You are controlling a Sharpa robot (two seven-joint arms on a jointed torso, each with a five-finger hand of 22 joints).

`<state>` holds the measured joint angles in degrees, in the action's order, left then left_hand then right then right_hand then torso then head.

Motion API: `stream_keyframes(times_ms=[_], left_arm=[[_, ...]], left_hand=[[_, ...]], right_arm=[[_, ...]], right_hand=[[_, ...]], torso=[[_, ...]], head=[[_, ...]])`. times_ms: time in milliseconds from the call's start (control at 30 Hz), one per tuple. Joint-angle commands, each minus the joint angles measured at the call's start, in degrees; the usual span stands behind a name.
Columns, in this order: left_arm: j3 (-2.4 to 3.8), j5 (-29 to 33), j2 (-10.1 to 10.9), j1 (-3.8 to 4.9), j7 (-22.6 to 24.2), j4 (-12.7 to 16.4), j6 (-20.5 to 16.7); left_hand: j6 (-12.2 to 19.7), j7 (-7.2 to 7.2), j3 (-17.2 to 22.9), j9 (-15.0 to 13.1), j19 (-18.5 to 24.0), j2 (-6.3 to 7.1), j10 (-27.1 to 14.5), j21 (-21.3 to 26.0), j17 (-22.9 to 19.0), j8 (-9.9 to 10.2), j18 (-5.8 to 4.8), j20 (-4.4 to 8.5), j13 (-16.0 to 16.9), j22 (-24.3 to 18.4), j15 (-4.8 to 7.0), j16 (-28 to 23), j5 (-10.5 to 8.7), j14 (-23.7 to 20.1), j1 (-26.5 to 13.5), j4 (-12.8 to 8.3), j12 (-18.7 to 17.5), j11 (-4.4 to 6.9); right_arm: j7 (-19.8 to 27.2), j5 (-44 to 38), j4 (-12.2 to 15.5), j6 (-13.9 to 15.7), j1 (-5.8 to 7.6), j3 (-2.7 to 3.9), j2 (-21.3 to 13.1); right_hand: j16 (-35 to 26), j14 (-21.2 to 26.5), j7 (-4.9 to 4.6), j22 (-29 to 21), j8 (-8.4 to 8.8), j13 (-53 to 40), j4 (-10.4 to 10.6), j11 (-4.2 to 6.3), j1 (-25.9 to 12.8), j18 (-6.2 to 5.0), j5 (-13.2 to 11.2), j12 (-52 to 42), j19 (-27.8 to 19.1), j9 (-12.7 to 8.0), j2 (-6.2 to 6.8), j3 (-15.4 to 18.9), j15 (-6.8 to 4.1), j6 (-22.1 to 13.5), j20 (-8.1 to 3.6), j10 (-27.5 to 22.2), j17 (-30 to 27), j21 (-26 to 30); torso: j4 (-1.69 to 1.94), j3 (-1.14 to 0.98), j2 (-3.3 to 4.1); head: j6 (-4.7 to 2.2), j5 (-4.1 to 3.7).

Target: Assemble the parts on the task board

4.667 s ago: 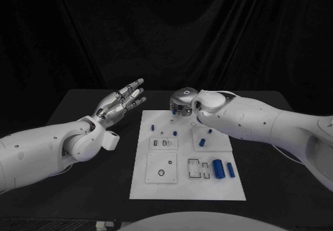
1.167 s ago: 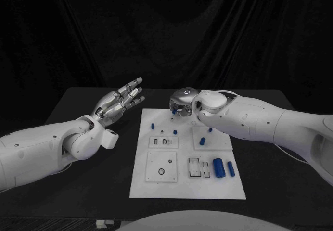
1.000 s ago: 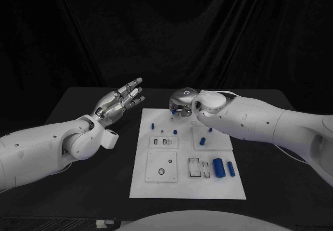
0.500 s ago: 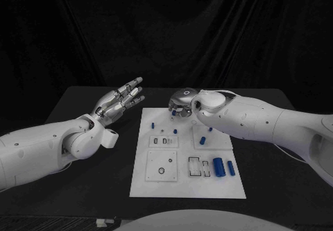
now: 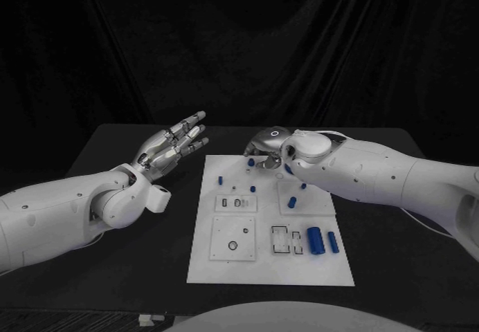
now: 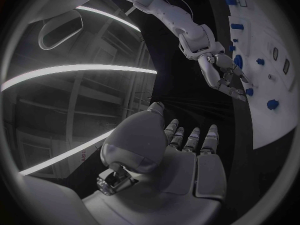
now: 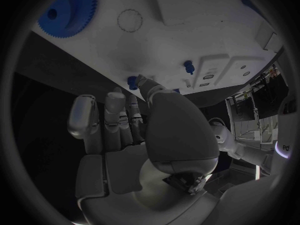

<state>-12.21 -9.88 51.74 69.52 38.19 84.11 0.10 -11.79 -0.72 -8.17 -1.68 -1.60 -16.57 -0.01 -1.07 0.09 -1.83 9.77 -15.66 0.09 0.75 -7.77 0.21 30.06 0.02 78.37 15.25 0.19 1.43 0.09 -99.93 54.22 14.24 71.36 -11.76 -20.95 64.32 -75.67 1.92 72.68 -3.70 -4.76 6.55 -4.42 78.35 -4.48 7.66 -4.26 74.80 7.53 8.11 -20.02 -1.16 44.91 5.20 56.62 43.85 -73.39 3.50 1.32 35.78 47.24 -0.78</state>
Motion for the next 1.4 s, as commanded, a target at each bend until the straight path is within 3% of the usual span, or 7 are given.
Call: stream_keyframes(times_ms=[33, 233, 500, 600, 700, 800, 1400], left_arm=[[0.06, 0.09, -0.11, 0.01, 0.62, -0.17, 0.67], [0.06, 0.09, -0.13, -0.02, 0.58, -0.46, 0.88], [0.05, 0.09, -0.04, -0.04, 0.60, -0.55, 0.86], [0.05, 0.09, -0.01, -0.05, 0.60, -0.51, 0.89], [0.05, 0.09, -0.04, -0.06, 0.58, -0.53, 0.92], [0.05, 0.09, -0.05, -0.07, 0.57, -0.52, 0.93], [0.05, 0.09, 0.05, -0.08, 0.51, -0.45, 0.94]], left_hand=[[-0.32, -0.15, 0.41, -0.09, -0.14, 0.03, 0.01, -0.31, -0.09, -0.33, 0.60, -0.31, -0.09, 0.06, -0.33, -0.21, 0.23, -0.02, 0.61, 0.03, -0.19, -0.32], [-0.38, -0.18, 0.49, -0.09, -0.15, 0.02, 0.01, -0.31, -0.09, -0.33, 0.60, -0.31, -0.09, 0.06, -0.35, -0.21, 0.27, -0.02, 0.66, 0.01, -0.19, -0.37], [-0.38, -0.25, 0.69, -0.09, -0.19, 0.03, 0.01, -0.34, -0.09, -0.33, 0.61, -0.31, -0.09, 0.07, -0.38, -0.21, 0.37, -0.02, 0.80, -0.10, -0.19, -0.35], [-0.38, -0.25, 0.69, -0.09, -0.19, 0.03, 0.01, -0.34, -0.09, -0.33, 0.61, -0.31, -0.09, 0.07, -0.38, -0.21, 0.37, -0.02, 0.80, -0.10, -0.19, -0.35], [-0.38, -0.25, 0.69, -0.09, -0.19, 0.03, 0.01, -0.34, -0.09, -0.33, 0.61, -0.31, -0.09, 0.07, -0.38, -0.21, 0.37, -0.02, 0.80, -0.10, -0.19, -0.35], [-0.38, -0.24, 0.78, -0.09, -0.19, 0.04, 0.01, -0.34, -0.09, -0.33, 0.61, -0.31, -0.09, 0.07, -0.39, -0.21, 0.40, -0.02, 0.86, -0.14, -0.19, -0.30], [-0.38, -0.23, 0.88, -0.09, -0.13, 0.06, 0.01, -0.29, -0.09, -0.32, 0.61, -0.32, -0.09, 0.04, -0.40, -0.21, 0.44, -0.02, 0.93, -0.20, -0.19, -0.28]], right_arm=[[0.67, -0.25, 2.39, 7.31, 0.56, 0.00, -2.33], [1.02, -0.25, 8.87, 12.13, 2.79, 0.00, -8.67], [-1.18, 0.58, 15.58, 11.97, 4.94, -0.01, -17.03], [-2.42, 2.52, 16.78, 10.64, 5.12, -0.01, -19.14], [-3.55, 4.26, 17.31, 9.50, 4.91, -0.02, -20.60], [-4.22, 4.96, 17.38, 8.97, 4.51, -0.02, -21.27], [-5.83, 5.78, 14.03, 5.25, 0.36, -0.02, -20.25]], right_hand=[[-0.73, 0.67, -0.07, -0.61, -0.15, -0.47, 0.85, 0.06, -0.98, -0.97, -1.55, -0.80, -0.70, -0.34, -0.14, 1.41, 0.04, -0.25, 0.07, 1.43, -1.07, 0.98], [-1.34, 1.18, -0.52, -0.96, -0.26, -2.20, 3.76, 0.62, -2.68, -1.14, -4.12, -4.25, -1.03, -0.98, -0.32, 5.00, -0.22, 0.49, -0.10, 6.24, -2.30, 2.20], [-12.81, 5.99, -4.50, -10.09, -3.77, -20.70, 7.85, 4.54, -3.27, -3.59, -4.69, -29.37, -8.04, 1.32, -0.90, 10.01, -2.23, 10.20, -2.07, 12.90, -14.88, 15.23], [-0.97, -0.22, -4.16, -6.21, -3.82, -44.89, 9.08, 5.95, -3.42, -2.32, -4.44, -53.20, -3.82, 2.44, -1.24, 10.92, -2.81, 11.57, -2.66, 16.60, 2.55, 11.50], [19.73, -10.43, -4.40, 3.88, -3.15, -76.40, 9.61, 6.65, -4.82, 0.14, -4.12, -79.53, 3.77, 3.57, -1.34, 11.46, -3.61, 11.68, -3.41, 28.81, 35.42, 0.15], [24.95, -13.78, -4.30, 8.52, -2.76, -85.24, 9.87, 6.71, -5.76, 1.34, -3.58, -85.74, 7.10, 4.20, -0.95, 11.11, -3.84, 11.66, -3.62, 33.38, 44.77, -5.23], [25.68, -14.33, -5.34, 15.42, -0.08, -85.24, 10.00, 5.94, -5.31, 3.57, 0.21, -85.74, 13.06, 4.93, 1.01, 9.69, -4.34, 7.09, -4.18, 33.38, 46.15, -13.82]], torso=[[-0.03, -0.04, 0.00], [-0.04, -0.04, 0.00], [-0.01, 0.01, -0.10], [-0.14, 0.01, -0.11], [-0.09, 0.06, -0.11], [-0.13, 0.10, -0.20], [-0.06, -0.01, 0.01]], head=[[-0.16, 0.06], [-0.12, 0.44], [0.04, 0.75], [-0.19, 0.57], [-0.17, 0.35], [0.06, 0.14], [0.31, 0.21]])
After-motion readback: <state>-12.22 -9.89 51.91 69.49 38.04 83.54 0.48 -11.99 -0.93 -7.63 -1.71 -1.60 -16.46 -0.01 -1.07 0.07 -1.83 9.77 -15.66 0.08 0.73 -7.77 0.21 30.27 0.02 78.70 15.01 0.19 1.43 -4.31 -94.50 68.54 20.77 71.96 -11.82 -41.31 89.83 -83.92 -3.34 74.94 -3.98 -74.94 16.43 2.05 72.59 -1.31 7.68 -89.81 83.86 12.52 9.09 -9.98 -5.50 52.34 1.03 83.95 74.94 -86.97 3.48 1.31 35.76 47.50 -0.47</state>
